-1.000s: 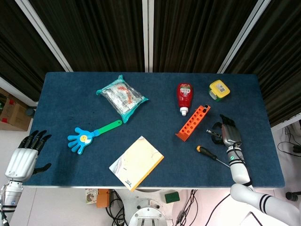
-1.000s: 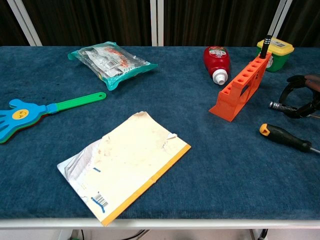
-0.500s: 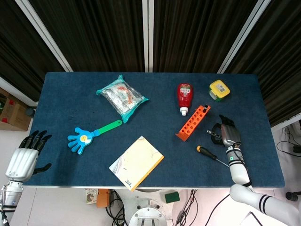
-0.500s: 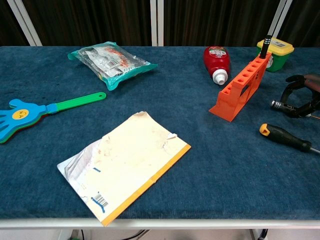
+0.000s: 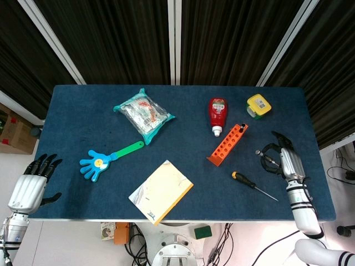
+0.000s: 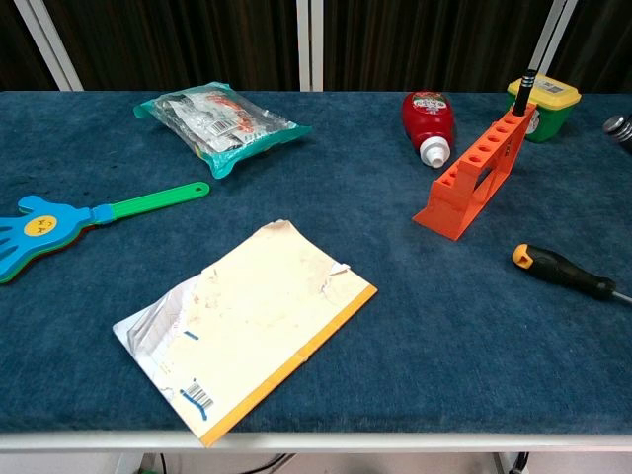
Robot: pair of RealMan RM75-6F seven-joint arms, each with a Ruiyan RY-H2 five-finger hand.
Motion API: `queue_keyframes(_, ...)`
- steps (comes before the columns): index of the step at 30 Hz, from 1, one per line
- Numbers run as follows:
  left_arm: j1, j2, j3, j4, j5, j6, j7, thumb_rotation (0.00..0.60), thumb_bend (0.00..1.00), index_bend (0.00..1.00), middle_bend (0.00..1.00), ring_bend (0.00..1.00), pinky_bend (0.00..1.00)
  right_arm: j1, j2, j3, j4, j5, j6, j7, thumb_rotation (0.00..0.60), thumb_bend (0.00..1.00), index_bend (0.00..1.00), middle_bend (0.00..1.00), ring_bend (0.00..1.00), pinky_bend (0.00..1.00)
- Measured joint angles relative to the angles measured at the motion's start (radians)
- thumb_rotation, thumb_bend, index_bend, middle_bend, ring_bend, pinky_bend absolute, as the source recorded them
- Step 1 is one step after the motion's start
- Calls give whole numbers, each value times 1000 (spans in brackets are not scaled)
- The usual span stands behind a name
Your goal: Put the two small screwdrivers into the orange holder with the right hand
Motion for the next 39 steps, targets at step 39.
queue_keyframes(39,-3,-5,-5,3,-15,-7,5,600,53,155,84,41,182,197,-223,57,248,-268,61,870,600,405,714,58,0,0)
